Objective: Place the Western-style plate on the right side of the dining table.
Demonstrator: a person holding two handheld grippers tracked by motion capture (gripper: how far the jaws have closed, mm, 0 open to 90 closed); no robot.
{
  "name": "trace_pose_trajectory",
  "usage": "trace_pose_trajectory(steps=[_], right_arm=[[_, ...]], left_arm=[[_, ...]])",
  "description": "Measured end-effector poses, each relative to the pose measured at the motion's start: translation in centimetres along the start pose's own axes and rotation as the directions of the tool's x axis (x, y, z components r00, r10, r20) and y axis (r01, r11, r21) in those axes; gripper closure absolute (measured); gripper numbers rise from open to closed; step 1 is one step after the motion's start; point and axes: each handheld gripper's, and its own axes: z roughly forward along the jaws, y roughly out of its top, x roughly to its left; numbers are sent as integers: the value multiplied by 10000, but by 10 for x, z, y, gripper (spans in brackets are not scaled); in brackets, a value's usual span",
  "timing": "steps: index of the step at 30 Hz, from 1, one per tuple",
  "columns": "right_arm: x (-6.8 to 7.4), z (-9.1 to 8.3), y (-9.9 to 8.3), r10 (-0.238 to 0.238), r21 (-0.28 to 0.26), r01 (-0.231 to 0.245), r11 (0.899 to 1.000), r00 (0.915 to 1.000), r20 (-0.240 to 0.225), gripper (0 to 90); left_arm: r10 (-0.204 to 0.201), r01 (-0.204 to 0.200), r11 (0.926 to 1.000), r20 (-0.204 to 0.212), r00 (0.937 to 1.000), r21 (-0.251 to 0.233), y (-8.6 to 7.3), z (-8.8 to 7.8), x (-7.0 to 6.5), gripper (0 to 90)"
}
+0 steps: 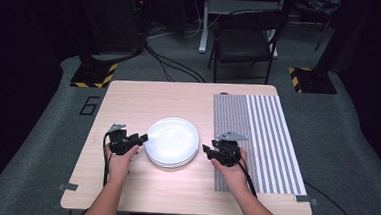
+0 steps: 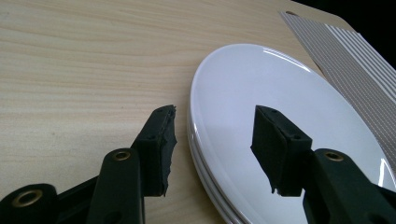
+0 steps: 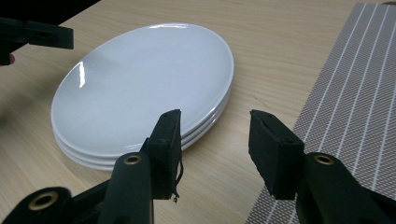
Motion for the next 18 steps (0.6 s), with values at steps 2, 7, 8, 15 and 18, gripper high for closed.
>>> trace_pose_trajectory(steps=[2,7,8,15,18], right_arm=[[1,3,1,260,41,-260,9997,9996,-50,531],[-1,12,3,600,138,-600,9981,9982,-12,564],[-2,14,3,714,135,-713,9974,9974,-85,566],[-2,24,5,732,341,-726,9968,9972,-163,561],[-1,27,6,785,290,-777,9966,9966,-252,584]], left_arm=[[-65,65,10000,-33,10000,-10,-1,1,1,493],[-373,365,9989,257,9990,286,-2,3,2,535],[-410,400,9987,288,9987,319,-2,4,3,541],[-953,938,9952,597,9937,270,-3,7,7,580],[-1187,1176,9929,754,9901,183,-2,8,10,595]])
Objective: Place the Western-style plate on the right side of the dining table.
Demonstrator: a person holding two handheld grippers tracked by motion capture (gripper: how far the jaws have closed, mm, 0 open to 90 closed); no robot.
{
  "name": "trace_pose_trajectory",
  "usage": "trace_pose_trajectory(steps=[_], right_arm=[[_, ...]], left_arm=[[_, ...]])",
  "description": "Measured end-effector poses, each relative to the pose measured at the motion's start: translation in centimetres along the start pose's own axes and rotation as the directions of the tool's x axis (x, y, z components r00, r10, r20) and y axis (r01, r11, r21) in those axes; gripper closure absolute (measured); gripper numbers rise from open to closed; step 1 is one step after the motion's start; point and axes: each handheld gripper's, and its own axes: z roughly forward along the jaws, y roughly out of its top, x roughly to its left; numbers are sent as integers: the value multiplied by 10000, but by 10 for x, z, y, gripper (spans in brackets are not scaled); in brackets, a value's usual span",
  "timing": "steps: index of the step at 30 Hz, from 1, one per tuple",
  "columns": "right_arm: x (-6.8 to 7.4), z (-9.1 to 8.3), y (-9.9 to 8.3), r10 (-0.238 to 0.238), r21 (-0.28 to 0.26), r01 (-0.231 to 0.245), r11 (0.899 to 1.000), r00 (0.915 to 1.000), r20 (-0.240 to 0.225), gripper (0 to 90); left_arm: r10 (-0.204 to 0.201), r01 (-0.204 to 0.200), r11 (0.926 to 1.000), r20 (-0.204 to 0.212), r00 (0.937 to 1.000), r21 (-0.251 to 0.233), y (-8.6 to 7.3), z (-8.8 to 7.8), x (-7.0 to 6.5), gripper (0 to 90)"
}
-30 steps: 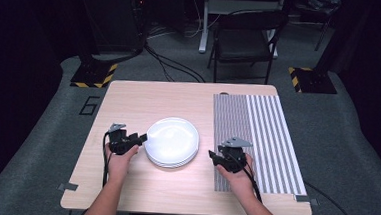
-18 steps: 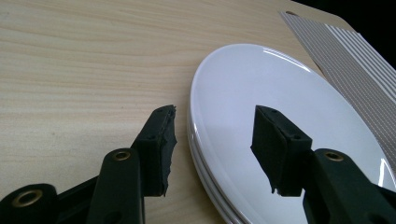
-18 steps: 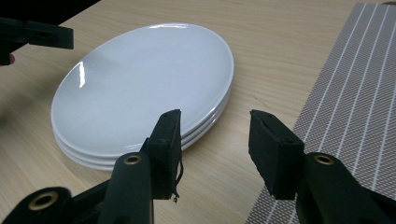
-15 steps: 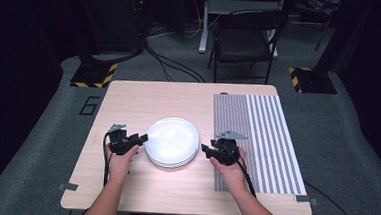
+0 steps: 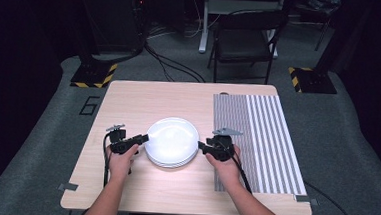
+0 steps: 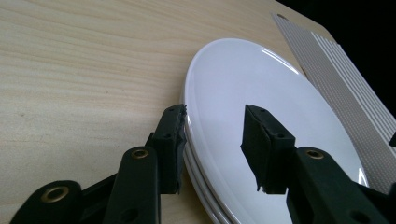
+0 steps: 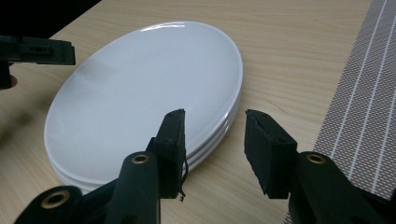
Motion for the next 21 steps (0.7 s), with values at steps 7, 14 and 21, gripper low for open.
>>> trace_pose_trajectory(steps=[7,14,21], right_arm=[[-4,8,1,593,54,-592,9982,9982,-121,588],[-3,12,5,512,27,-512,9987,9987,52,662],[-1,17,7,402,182,-403,9990,9992,85,700]], left_arm=[[-340,339,9993,109,9994,159,0,2,6,639],[-572,565,9979,223,9981,302,0,4,6,679],[-787,776,9964,298,9965,355,0,6,8,705]])
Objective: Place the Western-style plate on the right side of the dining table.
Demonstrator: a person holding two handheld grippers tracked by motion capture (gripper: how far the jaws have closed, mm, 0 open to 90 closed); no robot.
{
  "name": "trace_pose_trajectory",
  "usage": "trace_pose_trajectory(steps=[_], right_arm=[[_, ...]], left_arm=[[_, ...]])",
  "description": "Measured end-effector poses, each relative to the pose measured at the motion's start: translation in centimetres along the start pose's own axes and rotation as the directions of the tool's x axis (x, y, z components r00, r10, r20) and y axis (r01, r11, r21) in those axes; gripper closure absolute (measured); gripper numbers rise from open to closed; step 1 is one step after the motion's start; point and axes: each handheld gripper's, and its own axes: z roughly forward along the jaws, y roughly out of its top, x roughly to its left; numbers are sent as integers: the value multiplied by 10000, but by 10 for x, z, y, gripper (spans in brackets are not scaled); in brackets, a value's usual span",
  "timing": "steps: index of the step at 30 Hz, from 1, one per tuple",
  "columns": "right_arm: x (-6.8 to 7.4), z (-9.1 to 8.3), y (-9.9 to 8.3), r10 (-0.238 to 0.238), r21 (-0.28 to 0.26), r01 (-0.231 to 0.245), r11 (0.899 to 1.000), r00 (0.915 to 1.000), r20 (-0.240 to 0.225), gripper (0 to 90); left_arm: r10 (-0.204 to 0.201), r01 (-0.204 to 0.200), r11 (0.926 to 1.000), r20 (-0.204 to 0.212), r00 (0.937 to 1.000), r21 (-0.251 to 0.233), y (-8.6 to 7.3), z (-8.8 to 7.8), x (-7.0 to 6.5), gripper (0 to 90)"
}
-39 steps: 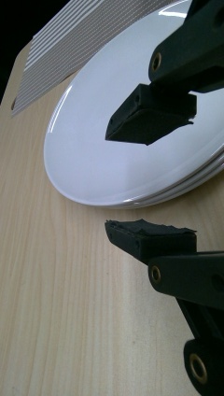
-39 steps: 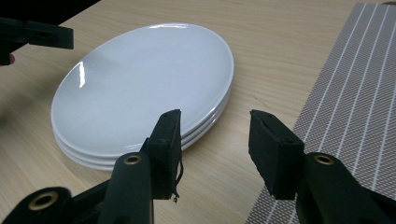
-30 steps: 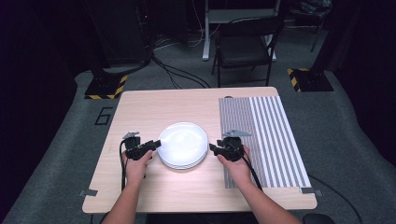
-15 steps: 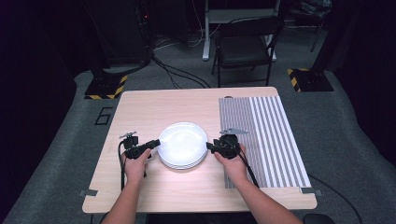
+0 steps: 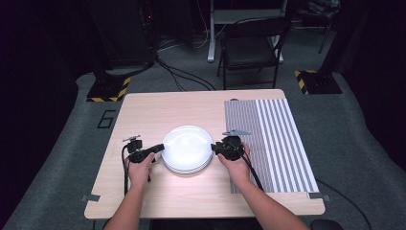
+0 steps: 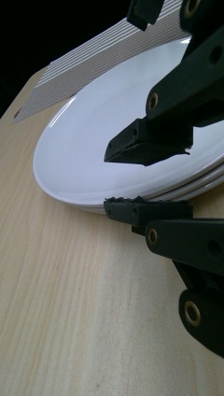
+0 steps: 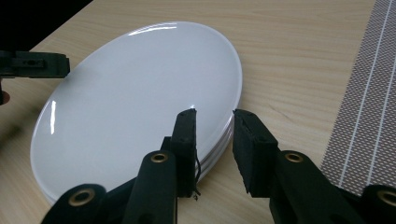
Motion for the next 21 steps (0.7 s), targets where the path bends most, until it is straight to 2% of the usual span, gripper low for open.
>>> trace_pose_trajectory(steps=[3,4,5,7,11,14,15,20,21], right_arm=[[-1,2,0,25,25,-25,10000,10000,58,695],[-2,3,-1,299,58,-299,9995,9996,20,689],[-2,3,-1,299,58,-299,9995,9996,20,689],[-5,5,-1,657,190,-655,9977,9978,-115,686],[-7,9,-2,1012,182,-1008,9947,9947,-202,670],[-10,12,-3,1455,185,-1450,9893,9889,-300,663],[-10,12,-3,1455,185,-1450,9893,9889,-300,663],[-15,17,-4,2047,217,-2039,9788,9779,-425,650],[-15,19,-4,2269,311,-2257,9737,9729,-439,651]], left_arm=[[-29,29,10000,-32,10000,-1,0,1,0,709],[-68,68,10000,-21,10000,22,0,1,1,712],[-112,112,9999,-22,9999,8,0,2,1,712],[-140,140,9999,-23,9999,-1,0,2,1,720],[-112,112,9999,-8,9999,40,0,1,1,722],[47,-46,9999,-47,10000,131,0,1,-2,729],[137,-137,9998,-45,9999,125,0,2,-1,729],[200,-198,9996,-84,9998,185,-1,1,-4,726],[178,-176,9996,-79,9998,233,-1,1,-4,726]])
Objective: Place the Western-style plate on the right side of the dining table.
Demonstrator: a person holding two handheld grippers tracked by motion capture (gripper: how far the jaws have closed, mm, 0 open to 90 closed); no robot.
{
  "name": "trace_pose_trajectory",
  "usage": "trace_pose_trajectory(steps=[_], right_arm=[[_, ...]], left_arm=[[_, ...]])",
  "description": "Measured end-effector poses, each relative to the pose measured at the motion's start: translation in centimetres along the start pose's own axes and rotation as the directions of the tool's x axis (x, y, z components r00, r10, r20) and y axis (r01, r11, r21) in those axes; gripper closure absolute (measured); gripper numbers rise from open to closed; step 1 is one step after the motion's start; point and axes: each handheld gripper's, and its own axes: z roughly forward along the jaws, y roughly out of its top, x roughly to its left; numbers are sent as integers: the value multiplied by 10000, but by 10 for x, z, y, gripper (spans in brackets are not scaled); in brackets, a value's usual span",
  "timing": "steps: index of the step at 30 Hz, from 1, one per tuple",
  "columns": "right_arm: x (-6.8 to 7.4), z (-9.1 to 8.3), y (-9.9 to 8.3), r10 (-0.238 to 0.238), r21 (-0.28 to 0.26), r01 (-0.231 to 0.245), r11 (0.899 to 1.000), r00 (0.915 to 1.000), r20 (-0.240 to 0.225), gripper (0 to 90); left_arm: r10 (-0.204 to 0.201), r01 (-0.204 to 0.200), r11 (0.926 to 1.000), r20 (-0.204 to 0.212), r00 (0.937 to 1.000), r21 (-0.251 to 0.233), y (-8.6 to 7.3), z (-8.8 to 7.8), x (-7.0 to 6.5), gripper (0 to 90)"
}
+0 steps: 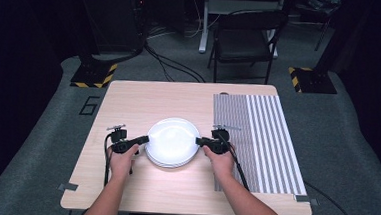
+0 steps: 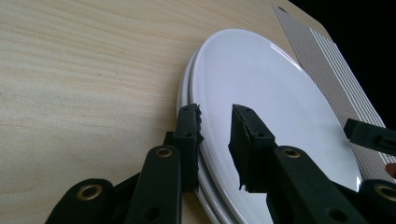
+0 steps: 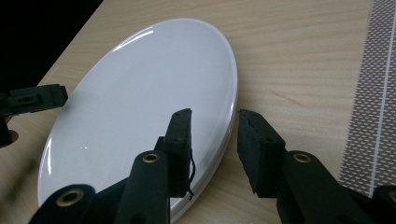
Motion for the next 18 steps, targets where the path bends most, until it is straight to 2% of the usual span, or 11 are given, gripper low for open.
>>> trace_pose_trajectory(steps=[4,7,16,18], right_arm=[[-1,3,-1,345,155,-343,9993,9994,-95,659],[0,5,-2,427,198,-424,9989,9989,-179,659],[2,8,-4,473,155,-474,9988,9989,50,661],[3,10,-5,253,83,-255,9996,9995,192,654]], left_arm=[[16,-15,10000,28,10000,-18,0,0,0,728],[56,-56,10000,-6,10000,66,0,-1,-1,728],[-7,7,10000,10,10000,49,-1,-1,0,730],[19,-19,10000,-21,10000,46,-1,-1,-1,730]])
